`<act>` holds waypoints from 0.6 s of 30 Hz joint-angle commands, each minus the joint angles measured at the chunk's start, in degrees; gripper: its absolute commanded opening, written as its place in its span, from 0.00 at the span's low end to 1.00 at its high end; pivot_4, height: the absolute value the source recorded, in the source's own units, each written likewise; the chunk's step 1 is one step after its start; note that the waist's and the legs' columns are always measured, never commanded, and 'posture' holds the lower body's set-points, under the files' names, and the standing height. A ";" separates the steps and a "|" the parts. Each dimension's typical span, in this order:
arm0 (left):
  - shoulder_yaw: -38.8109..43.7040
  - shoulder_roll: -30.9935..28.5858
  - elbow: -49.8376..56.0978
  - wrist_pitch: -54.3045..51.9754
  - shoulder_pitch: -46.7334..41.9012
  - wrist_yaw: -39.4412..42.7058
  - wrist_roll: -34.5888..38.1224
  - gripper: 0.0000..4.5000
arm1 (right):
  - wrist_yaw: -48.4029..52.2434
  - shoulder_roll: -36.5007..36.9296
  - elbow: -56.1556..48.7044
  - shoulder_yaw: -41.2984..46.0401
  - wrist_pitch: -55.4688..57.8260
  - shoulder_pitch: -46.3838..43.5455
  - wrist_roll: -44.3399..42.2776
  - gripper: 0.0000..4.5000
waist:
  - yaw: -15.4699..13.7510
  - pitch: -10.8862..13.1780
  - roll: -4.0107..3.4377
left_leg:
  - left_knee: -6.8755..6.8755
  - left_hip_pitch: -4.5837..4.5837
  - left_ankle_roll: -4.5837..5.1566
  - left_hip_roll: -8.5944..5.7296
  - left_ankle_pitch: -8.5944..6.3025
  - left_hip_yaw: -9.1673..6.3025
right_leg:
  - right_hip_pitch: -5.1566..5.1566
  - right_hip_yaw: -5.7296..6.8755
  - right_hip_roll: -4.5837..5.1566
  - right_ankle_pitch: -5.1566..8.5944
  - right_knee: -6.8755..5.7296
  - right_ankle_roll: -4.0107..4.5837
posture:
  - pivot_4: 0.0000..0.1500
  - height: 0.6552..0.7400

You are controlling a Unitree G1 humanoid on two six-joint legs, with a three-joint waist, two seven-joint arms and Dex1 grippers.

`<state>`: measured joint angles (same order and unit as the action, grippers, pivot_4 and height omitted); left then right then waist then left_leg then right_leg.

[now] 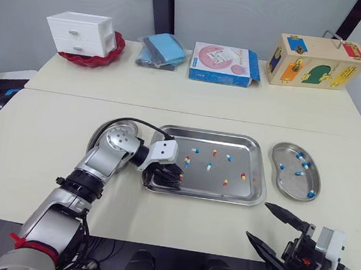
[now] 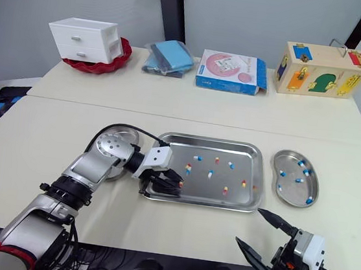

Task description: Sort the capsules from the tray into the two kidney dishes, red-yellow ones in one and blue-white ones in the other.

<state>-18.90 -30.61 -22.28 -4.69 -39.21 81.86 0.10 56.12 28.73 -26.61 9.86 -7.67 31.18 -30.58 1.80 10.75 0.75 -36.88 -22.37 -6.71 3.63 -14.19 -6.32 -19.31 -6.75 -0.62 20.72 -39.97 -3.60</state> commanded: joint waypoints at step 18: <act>15.04 -13.28 23.92 -19.76 8.89 -6.40 10.60 0.21 | 4.79 3.60 -2.45 -0.92 0.54 -2.26 -2.90 1.00 | 0.20 0.04 -0.05 | 0.05 0.01 0.00 0.05 0.00 0.01 | -0.02 -0.01 0.00 0.00 0.01 0.00 | 1.00 1.00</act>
<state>-7.80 -42.19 -1.98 -21.76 -31.28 77.57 8.82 59.94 31.60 -26.84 8.87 -6.98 29.20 -31.86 2.00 10.78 0.70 -36.83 -22.35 -6.71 3.68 -14.19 -6.31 -19.32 -6.78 -0.62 20.73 -39.96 -3.61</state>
